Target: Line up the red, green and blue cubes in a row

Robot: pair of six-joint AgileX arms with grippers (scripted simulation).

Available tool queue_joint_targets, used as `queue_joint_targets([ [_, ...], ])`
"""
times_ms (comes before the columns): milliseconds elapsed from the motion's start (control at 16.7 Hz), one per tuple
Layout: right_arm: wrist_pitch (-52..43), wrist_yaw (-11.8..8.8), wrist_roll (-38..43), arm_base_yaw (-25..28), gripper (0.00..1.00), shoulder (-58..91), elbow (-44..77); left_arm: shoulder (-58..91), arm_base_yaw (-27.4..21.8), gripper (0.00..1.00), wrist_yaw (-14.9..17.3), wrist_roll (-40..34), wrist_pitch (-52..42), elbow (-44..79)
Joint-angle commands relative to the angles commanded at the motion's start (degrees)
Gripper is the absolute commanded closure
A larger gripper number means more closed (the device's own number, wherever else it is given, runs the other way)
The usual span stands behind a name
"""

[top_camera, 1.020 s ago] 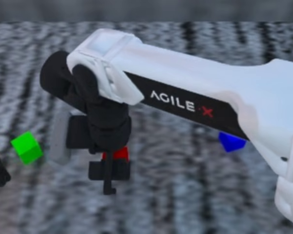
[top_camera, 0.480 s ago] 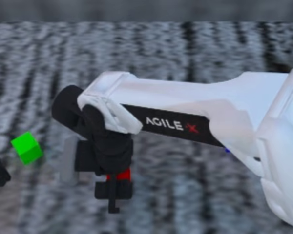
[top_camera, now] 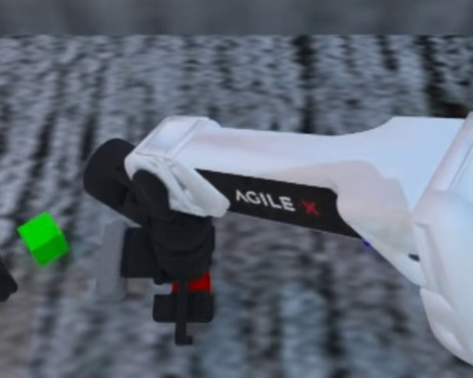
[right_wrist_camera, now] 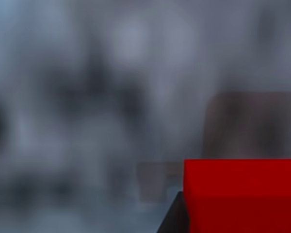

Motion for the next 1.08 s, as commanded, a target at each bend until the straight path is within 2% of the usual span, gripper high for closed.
queue_joint_targets([
  [480,0.00,0.00,0.00,0.00,0.02,0.00,0.00,0.00,0.00,0.00,0.00,0.00,0.00,0.00],
  [1080,-0.21,0.00,-0.03,-0.07,0.00,-0.03,0.20,0.00,0.00,0.00,0.00,0.00,0.00,0.00],
])
